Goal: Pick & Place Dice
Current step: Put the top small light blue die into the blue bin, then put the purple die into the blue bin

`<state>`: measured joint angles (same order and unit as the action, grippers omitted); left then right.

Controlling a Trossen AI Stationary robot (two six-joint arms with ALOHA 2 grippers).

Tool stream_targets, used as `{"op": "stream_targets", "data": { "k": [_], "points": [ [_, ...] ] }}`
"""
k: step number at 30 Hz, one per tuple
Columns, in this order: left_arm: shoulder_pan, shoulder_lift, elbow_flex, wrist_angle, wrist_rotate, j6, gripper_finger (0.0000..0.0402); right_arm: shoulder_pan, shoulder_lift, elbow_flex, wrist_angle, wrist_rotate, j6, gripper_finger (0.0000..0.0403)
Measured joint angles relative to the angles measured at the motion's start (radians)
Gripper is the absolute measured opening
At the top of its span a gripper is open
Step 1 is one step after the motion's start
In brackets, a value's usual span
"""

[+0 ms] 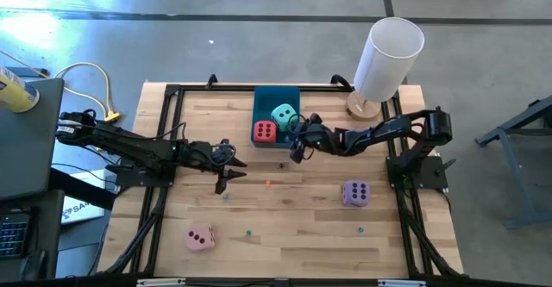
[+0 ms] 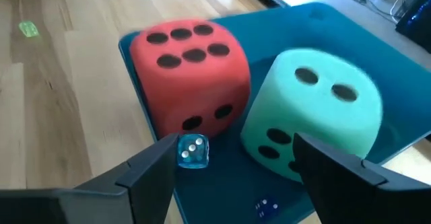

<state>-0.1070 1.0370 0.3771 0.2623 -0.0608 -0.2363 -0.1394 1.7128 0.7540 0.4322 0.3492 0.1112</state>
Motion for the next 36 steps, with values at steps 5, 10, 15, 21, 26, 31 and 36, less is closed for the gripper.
{"op": "stream_targets", "data": {
  "k": [5, 10, 15, 21, 26, 31, 36],
  "points": [
    [0.000, 0.000, 0.000, 0.000, 0.000, 0.000, 0.0142, 0.002, 0.023, 0.000, 0.009, 0.000, 0.000, 0.0278],
    [0.000, 0.000, 0.000, -0.003, 0.000, 0.000, 0.0142, 0.002, 0.027, 0.000, 0.008, 0.000, 0.000, 0.0278],
    [0.000, 0.000, 0.000, -0.004, 0.000, 0.000, 0.0142, 0.010, 0.027, 0.000, 0.037, 0.000, -0.003, 0.0278],
    [0.000, 0.000, 0.000, -0.005, 0.000, 0.000, 0.0142, 0.038, 0.023, 0.000, 0.077, 0.055, -0.085, 0.0278],
    [0.000, 0.000, 0.000, -0.007, 0.000, 0.000, 0.0142, 0.096, -0.015, 0.000, 0.109, 0.150, -0.183, 0.0278],
    [0.000, 0.000, 0.000, -0.007, 0.000, 0.000, 0.0142, 0.156, -0.061, 0.000, 0.128, 0.158, -0.205, 0.0278],
    [0.000, 0.000, 0.000, -0.007, 0.000, -0.005, 0.0142, 0.201, -0.071, 0.000, 0.123, 0.157, -0.219, 0.0278]
  ]
}}
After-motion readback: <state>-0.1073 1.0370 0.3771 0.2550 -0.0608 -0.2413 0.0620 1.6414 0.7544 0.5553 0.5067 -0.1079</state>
